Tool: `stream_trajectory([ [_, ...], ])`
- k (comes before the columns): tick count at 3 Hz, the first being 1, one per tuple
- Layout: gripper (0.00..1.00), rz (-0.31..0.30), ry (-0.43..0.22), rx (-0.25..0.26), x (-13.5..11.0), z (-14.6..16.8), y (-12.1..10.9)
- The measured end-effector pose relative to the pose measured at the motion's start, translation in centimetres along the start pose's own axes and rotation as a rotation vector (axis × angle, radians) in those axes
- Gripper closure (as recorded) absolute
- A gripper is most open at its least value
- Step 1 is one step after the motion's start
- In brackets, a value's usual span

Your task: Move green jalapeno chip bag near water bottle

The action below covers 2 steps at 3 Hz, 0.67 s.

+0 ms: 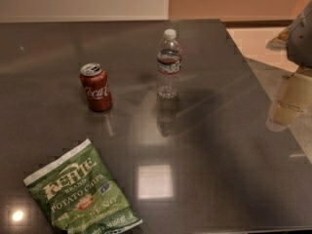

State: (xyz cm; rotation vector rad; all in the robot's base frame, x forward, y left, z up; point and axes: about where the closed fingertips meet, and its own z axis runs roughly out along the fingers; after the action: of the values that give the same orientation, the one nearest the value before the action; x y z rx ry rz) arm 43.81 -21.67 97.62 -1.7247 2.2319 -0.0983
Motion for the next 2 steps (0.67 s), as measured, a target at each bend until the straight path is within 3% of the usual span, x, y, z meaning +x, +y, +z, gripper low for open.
stream_trajectory([
  [2, 0.0, -0.018, -0.006, -0.027, -0.69, 0.19, 0.17],
])
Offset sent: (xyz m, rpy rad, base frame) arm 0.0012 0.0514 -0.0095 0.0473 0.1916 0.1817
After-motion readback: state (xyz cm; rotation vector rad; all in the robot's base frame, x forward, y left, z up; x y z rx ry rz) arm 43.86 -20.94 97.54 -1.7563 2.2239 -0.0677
